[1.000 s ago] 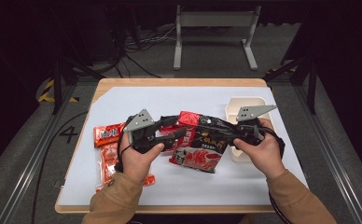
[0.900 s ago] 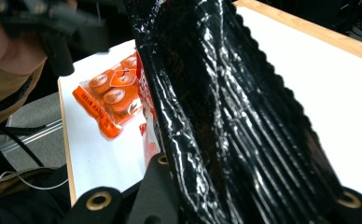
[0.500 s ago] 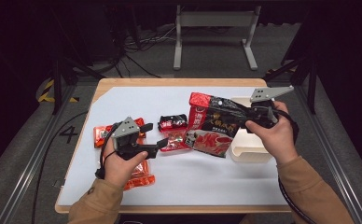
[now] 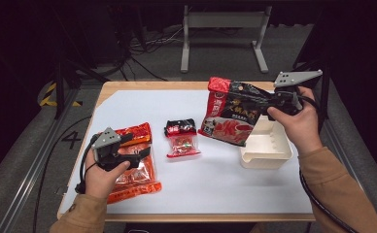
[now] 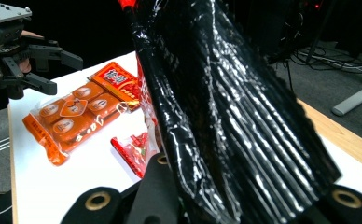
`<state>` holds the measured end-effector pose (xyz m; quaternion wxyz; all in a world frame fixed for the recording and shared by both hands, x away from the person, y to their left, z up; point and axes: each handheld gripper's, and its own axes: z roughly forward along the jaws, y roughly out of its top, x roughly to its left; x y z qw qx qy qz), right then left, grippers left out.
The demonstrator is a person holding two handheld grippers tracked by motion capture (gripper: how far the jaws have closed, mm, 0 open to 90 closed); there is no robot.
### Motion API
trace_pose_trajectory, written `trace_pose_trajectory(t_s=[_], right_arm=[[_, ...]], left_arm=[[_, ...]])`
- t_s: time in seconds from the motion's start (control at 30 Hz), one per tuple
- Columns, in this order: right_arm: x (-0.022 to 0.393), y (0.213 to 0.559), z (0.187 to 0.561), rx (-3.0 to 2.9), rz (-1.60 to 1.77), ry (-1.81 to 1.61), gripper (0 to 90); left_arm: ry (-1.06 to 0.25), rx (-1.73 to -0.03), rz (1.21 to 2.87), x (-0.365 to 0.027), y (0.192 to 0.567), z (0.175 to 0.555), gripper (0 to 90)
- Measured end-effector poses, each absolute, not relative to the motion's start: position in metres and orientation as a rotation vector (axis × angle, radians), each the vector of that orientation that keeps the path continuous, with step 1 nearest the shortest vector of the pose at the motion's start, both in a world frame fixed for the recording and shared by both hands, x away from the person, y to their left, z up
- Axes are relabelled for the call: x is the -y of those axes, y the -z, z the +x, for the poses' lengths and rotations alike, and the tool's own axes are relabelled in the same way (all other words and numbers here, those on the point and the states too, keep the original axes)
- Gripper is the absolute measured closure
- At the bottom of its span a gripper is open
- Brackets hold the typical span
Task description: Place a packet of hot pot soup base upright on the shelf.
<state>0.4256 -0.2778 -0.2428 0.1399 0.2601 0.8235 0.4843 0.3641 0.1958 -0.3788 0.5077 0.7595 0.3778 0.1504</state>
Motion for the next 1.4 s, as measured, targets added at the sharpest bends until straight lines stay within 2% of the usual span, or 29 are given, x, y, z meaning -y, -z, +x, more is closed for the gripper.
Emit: trace_pose_trajectory(t_s=[0.3, 1.0, 1.4], right_arm=[[0.295, 0.235, 0.445, -2.342, 0.770, -1.352, 83.3], [0.340, 0.228, 0.474, -2.231, 0.780, -1.284, 83.0], [0.346, 0.225, 0.485, -2.222, 0.718, -1.218, 82.9]], left_arm=[[-0.399, -0.966, 1.834, -0.211, 0.386, 0.371, 14.3], [-0.374, -0.994, 1.844, -0.215, 0.394, 0.371, 13.4], [-0.391, -1.016, 1.816, -0.225, 0.391, 0.367, 13.4]])
